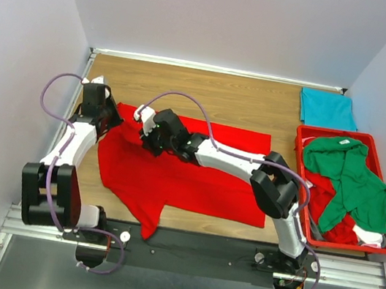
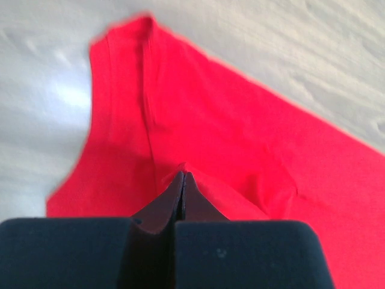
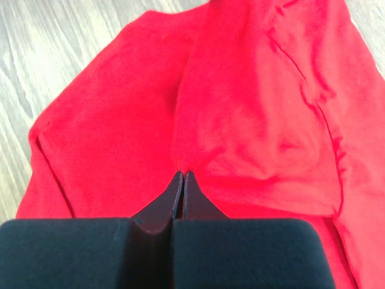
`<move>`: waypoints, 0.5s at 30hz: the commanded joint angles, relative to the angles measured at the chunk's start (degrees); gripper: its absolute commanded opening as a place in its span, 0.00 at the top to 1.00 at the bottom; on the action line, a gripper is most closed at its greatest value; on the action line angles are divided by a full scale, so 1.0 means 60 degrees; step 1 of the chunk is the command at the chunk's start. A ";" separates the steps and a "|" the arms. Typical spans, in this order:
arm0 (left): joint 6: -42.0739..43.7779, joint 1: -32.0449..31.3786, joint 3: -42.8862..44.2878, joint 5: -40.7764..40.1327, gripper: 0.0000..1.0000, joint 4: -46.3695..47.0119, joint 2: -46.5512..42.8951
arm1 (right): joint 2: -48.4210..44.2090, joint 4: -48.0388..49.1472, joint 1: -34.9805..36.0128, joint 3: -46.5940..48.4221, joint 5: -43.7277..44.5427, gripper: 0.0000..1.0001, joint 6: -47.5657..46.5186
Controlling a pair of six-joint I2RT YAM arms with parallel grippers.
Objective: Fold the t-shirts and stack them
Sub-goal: Fold the tshirt
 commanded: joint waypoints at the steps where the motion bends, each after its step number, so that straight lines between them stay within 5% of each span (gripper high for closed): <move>1: -0.0316 -0.0026 -0.0702 0.0772 1.00 -0.0528 -0.0829 | -0.0365 -0.0159 0.0073 -0.0529 0.0171 0.99 -0.0406; 15: -0.0316 -0.0026 -0.1847 0.1051 1.00 -0.1919 -0.2544 | -0.1010 -0.0671 0.0029 -0.1731 0.0463 0.99 -0.1417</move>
